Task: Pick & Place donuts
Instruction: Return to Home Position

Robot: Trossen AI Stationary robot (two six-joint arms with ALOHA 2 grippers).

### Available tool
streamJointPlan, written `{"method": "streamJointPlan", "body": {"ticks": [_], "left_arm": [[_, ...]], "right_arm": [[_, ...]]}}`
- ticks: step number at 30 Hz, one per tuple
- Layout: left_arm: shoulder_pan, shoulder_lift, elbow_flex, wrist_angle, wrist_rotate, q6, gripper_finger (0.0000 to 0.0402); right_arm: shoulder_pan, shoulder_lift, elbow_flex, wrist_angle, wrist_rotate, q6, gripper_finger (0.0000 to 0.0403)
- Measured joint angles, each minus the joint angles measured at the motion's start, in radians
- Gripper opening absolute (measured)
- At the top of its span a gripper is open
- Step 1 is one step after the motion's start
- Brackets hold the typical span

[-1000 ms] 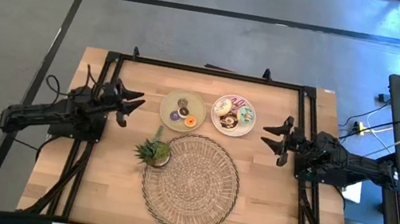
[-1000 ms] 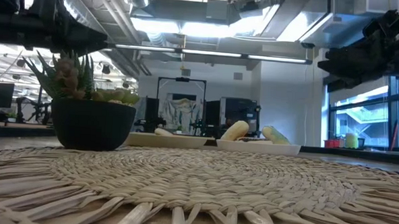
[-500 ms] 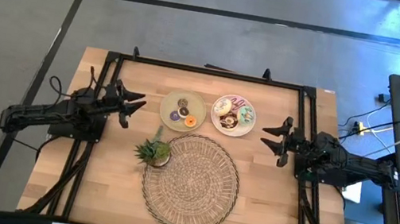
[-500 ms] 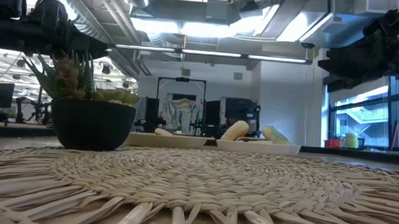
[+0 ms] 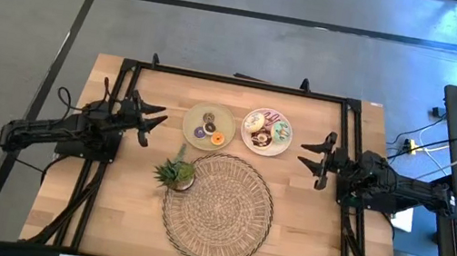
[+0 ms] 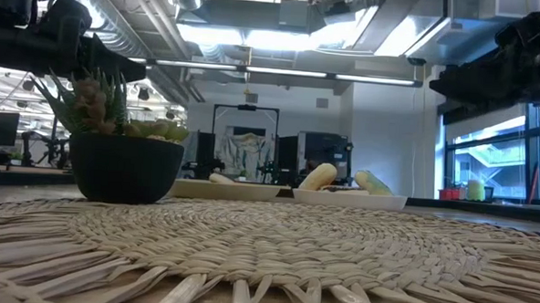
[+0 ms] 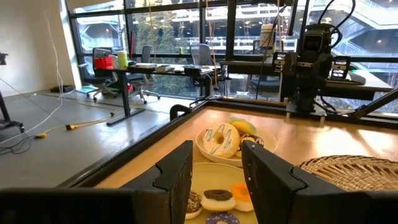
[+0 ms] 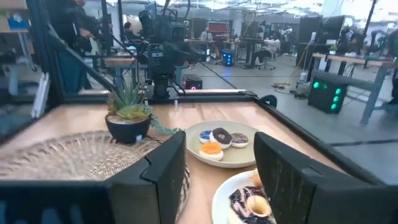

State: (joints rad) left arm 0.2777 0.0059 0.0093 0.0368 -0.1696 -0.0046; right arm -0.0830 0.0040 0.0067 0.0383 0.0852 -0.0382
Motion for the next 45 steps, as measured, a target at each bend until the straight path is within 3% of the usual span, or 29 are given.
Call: {"method": "streamJointPlan", "body": {"ticks": [6,45], "left_arm": [[0.000,0.000,0.000,0.000,0.000,0.000,0.0130],[0.000,0.000,0.000,-0.001,0.000,0.000,0.0134]], "right_arm": [[0.000,0.000,0.000,0.000,0.000,-0.124,0.0191],[0.000,0.000,0.000,0.000,0.000,-0.123,0.0191]]}}
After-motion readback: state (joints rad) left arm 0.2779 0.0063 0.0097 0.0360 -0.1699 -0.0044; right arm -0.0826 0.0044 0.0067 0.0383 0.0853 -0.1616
